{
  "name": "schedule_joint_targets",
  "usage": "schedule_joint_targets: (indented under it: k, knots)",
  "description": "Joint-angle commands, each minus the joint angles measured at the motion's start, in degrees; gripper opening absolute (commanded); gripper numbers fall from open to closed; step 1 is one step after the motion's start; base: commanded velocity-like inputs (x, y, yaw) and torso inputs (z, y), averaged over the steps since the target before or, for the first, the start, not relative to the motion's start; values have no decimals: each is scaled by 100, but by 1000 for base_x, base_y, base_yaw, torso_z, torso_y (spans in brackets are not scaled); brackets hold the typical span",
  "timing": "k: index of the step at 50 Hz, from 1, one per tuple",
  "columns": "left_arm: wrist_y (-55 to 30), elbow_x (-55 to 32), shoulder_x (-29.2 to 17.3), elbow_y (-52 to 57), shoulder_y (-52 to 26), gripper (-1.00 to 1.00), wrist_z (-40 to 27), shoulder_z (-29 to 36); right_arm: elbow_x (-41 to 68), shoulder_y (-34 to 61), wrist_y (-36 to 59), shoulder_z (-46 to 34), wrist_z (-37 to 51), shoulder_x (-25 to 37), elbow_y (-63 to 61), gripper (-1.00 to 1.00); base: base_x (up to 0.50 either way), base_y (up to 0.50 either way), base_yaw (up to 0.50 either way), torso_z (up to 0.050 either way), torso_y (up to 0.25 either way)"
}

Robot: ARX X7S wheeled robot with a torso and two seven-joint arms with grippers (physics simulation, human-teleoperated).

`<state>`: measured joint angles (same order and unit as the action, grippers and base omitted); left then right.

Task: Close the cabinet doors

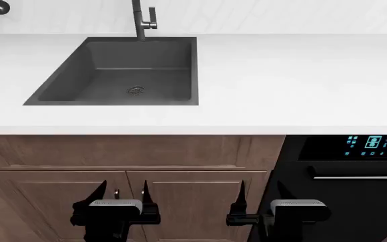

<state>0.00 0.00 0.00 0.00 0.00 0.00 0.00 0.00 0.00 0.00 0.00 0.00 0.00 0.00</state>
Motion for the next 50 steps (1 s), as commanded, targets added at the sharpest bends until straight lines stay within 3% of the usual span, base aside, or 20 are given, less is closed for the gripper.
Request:
schedule_joint_targets:
  k: [1, 4, 7, 14, 20, 37, 50]
  knots:
    - [216, 108, -130, -188, -52, 100, -133, 174, -115, 49, 6, -153, 241, 93, 158, 100, 0, 0, 0, 0, 0]
    - [486, 162, -186, -323, -97, 100, -257, 272, -65, 139, -19, -184, 416, 144, 375, 100, 0, 0, 0, 0, 0]
    - [482, 222, -227, -540, -169, 100, -349, 361, -789, 325, 460, -394, 989, 214, 661, 100, 0, 0, 0, 0, 0]
    - [290, -50, -288, -296, -216, 100, -326, 413, -432, 122, 266, -357, 987, 276, 47, 100, 0, 0, 0, 0, 0]
    - [63, -118, -354, 900, -367, 100, -483, 383, -430, 52, 583, -409, 968, 392, -1212, 100, 0, 0, 0, 0, 0]
    - [-1865, -373, -528, 4041, -2346, 100, -868, 238, -11, 1577, 1911, -72, 933, 525, -3980, 100, 0, 0, 0, 0, 0]
    - [-1972, -622, -858, 4553, -2709, 100, -768, 96, 364, 2661, 3096, 97, 991, 614, -5402, 100, 0, 0, 0, 0, 0]
